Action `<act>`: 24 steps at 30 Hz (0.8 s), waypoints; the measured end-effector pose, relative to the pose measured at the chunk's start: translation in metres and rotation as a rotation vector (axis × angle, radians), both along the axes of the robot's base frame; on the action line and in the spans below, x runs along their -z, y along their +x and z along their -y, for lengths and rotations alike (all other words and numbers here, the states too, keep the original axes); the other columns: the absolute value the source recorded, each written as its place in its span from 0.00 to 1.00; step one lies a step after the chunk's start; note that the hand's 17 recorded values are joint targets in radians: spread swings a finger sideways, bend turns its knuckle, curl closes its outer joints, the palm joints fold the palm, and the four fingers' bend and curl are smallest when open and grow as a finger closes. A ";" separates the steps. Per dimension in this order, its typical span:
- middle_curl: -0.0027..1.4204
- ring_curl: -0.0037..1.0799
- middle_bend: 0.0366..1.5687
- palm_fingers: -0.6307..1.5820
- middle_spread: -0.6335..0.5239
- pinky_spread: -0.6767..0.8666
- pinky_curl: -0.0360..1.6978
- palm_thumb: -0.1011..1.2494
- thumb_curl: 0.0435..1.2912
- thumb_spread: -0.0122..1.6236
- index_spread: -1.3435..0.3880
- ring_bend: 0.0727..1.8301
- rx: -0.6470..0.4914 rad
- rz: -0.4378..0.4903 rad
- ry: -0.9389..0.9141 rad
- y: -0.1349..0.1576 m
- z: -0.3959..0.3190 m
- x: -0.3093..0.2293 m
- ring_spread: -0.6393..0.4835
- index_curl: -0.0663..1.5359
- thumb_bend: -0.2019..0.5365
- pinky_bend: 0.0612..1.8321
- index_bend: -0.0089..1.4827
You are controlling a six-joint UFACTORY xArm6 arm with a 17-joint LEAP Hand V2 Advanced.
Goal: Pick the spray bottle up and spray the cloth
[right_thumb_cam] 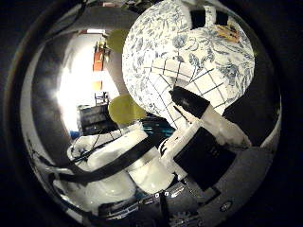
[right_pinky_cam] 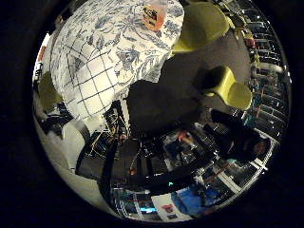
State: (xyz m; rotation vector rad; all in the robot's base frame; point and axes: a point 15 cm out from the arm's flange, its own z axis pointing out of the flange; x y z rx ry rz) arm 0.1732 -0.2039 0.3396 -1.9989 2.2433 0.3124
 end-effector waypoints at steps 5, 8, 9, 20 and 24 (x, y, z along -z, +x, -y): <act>0.31 0.22 0.22 0.52 0.37 0.69 0.12 0.65 0.23 0.66 0.53 0.09 0.071 0.210 0.094 0.042 -0.010 -0.014 0.67 0.32 0.24 0.08 0.13; 0.31 0.23 0.21 0.50 0.38 0.69 0.13 0.59 0.22 0.66 0.55 0.11 0.187 0.338 0.113 0.050 0.010 -0.028 0.66 0.29 0.23 0.11 0.10; 0.31 0.23 0.21 0.50 0.38 0.69 0.13 0.58 0.22 0.65 0.55 0.12 0.218 0.379 0.126 0.054 0.014 -0.032 0.66 0.28 0.23 0.11 0.10; 0.30 0.24 0.20 0.43 0.49 0.70 0.16 0.48 0.20 0.63 0.61 0.16 0.496 0.543 0.245 0.031 0.106 -0.028 0.72 0.23 0.23 0.21 0.11; 0.29 0.24 0.20 0.41 0.53 0.69 0.17 0.48 0.20 0.63 0.63 0.16 0.546 0.557 0.304 0.021 0.140 -0.021 0.73 0.22 0.24 0.22 0.10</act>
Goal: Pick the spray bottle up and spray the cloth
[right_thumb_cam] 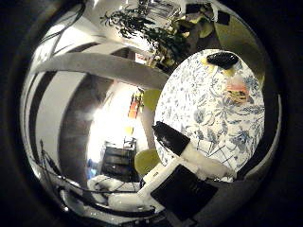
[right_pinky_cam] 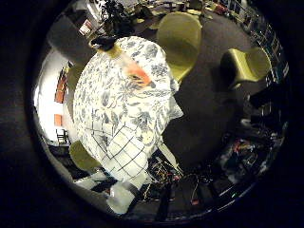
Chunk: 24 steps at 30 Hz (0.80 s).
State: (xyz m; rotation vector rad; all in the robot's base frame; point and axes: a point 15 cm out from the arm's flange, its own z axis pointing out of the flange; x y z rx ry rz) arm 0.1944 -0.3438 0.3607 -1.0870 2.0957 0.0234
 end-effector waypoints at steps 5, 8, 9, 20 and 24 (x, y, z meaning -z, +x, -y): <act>0.29 0.25 0.20 0.36 0.59 0.69 0.18 0.45 0.20 0.63 0.66 0.18 0.063 0.028 0.040 -0.017 0.043 0.006 0.75 0.20 0.23 0.26 0.09; 0.28 0.25 0.19 0.34 0.62 0.69 0.18 0.45 0.20 0.62 0.67 0.19 0.103 0.085 0.069 -0.018 0.061 0.008 0.76 0.19 0.24 0.27 0.10; 0.27 0.25 0.19 0.34 0.63 0.69 0.18 0.45 0.20 0.63 0.67 0.19 0.120 0.113 0.078 -0.017 0.065 0.006 0.76 0.19 0.24 0.27 0.10; 0.25 0.24 0.16 0.32 0.69 0.68 0.18 0.50 0.22 0.63 0.68 0.15 0.208 0.295 0.234 -0.013 0.098 0.049 0.77 0.21 0.25 0.25 0.12; 0.25 0.24 0.15 0.32 0.69 0.68 0.18 0.52 0.22 0.64 0.68 0.14 0.175 0.311 0.271 -0.008 0.092 0.072 0.78 0.22 0.24 0.24 0.11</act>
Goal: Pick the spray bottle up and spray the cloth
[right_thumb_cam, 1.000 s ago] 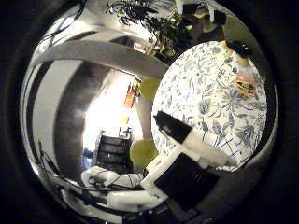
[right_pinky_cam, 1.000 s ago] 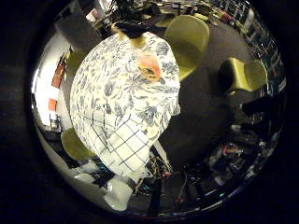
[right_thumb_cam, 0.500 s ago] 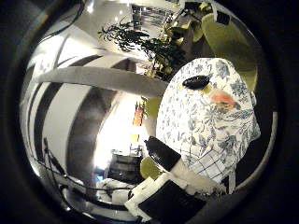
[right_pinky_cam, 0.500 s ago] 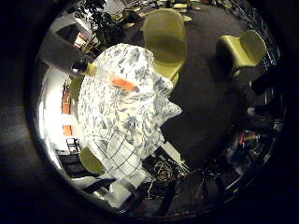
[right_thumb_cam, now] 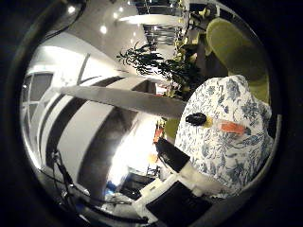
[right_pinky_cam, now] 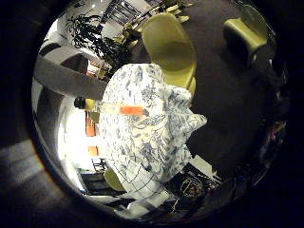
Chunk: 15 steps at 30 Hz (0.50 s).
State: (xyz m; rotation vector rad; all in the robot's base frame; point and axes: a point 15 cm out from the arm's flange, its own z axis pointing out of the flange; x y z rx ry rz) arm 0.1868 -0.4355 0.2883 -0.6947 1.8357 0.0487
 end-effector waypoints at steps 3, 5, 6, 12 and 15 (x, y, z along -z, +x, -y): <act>0.25 0.24 0.15 0.32 0.69 0.69 0.18 0.53 0.22 0.64 0.69 0.13 -0.041 0.002 0.016 0.012 -0.007 0.014 0.78 0.22 0.24 0.23 0.11; 0.25 0.24 0.15 0.32 0.69 0.69 0.18 0.53 0.22 0.64 0.69 0.13 -0.060 0.002 0.027 0.017 -0.011 0.022 0.78 0.22 0.24 0.22 0.11; 0.25 0.24 0.14 0.32 0.69 0.69 0.18 0.53 0.22 0.64 0.69 0.13 -0.067 0.004 0.031 0.019 -0.012 0.025 0.78 0.22 0.24 0.22 0.11; 0.25 0.25 0.14 0.30 0.70 0.68 0.19 0.50 0.21 0.62 0.69 0.13 -0.147 0.006 0.035 0.031 -0.028 0.042 0.78 0.21 0.23 0.21 0.10; 0.25 0.25 0.14 0.29 0.70 0.68 0.19 0.48 0.21 0.61 0.69 0.13 -0.194 -0.002 0.029 0.029 -0.037 0.047 0.78 0.20 0.23 0.21 0.10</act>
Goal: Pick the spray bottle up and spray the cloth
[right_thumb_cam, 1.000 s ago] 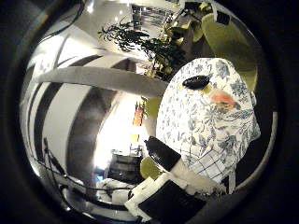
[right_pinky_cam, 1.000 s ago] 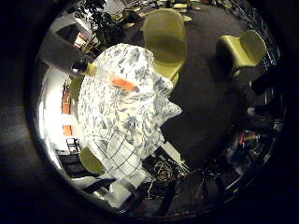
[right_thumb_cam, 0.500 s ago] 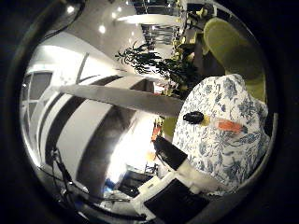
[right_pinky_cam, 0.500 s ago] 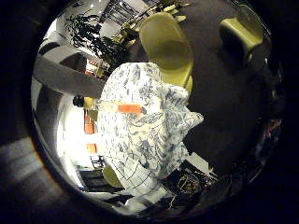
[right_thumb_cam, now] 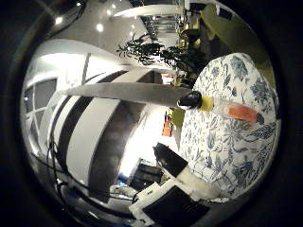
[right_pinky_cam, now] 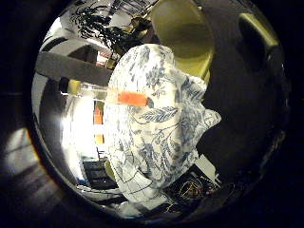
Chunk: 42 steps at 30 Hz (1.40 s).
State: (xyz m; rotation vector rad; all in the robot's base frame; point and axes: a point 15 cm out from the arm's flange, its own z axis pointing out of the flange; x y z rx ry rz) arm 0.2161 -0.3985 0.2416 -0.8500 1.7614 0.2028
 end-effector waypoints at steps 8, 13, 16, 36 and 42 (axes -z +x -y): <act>0.25 0.26 0.15 0.29 0.70 0.68 0.19 0.45 0.21 0.59 0.68 0.13 -0.029 -0.003 0.027 0.012 -0.015 0.016 0.78 0.20 0.23 0.20 0.10; 0.25 0.26 0.16 0.29 0.70 0.69 0.20 0.45 0.21 0.58 0.68 0.13 -0.044 -0.008 0.017 0.021 -0.017 0.021 0.78 0.20 0.23 0.20 0.10; 0.25 0.26 0.16 0.30 0.70 0.69 0.20 0.45 0.21 0.58 0.69 0.13 -0.038 -0.012 0.009 0.022 -0.015 0.022 0.78 0.20 0.23 0.19 0.10; 0.25 0.26 0.16 0.31 0.69 0.69 0.20 0.46 0.21 0.59 0.69 0.13 -0.025 -0.054 -0.027 0.048 -0.007 0.046 0.77 0.20 0.23 0.18 0.11; 0.25 0.26 0.16 0.32 0.69 0.69 0.20 0.47 0.21 0.59 0.69 0.14 -0.036 -0.067 -0.048 0.064 -0.009 0.050 0.77 0.20 0.24 0.17 0.10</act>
